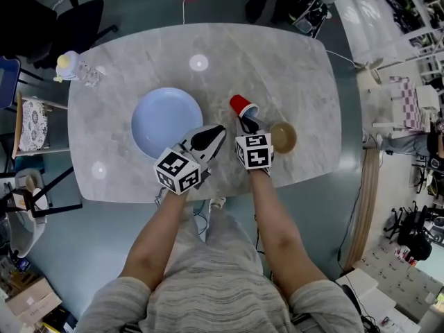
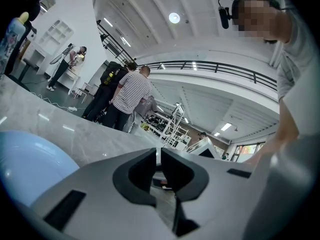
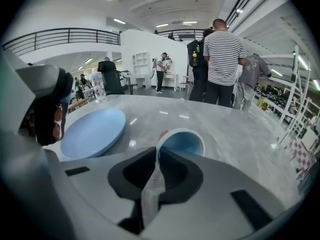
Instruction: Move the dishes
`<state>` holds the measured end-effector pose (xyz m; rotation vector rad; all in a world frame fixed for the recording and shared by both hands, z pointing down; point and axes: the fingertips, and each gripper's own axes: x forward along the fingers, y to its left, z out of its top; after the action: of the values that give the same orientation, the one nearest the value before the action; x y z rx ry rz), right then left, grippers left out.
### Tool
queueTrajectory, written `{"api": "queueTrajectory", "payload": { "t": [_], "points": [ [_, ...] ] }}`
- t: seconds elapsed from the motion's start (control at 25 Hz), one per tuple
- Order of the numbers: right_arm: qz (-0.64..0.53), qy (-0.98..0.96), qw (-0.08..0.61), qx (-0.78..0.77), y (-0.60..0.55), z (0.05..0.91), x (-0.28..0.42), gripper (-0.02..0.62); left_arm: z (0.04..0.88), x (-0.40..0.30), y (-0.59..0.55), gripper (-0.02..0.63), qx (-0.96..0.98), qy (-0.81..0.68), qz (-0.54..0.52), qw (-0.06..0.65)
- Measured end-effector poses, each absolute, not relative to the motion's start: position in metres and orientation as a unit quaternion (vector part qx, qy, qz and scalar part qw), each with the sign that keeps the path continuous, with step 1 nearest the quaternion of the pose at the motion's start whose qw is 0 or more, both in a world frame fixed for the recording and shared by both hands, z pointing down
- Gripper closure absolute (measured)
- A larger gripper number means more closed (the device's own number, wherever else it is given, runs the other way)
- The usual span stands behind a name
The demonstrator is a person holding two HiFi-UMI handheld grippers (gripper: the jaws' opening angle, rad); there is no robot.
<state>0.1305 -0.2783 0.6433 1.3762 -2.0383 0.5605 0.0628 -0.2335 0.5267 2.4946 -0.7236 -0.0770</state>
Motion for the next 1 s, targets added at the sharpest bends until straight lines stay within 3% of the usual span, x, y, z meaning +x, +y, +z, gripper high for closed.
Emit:
{"api": "queueTrajectory", "payload": {
  "t": [0.44,1.0],
  "points": [
    [0.095,-0.819,0.379,0.419,-0.282,0.596,0.085,0.555,0.515,0.04,-0.234,0.577,0.921,-0.284,-0.04,0.264],
    [-0.001,-0.856,0.437,0.277,-0.276,0.58,-0.024,0.555,0.511,-0.053,-0.237,0.577,0.896,-0.358,-0.049,0.256]
  ]
}}
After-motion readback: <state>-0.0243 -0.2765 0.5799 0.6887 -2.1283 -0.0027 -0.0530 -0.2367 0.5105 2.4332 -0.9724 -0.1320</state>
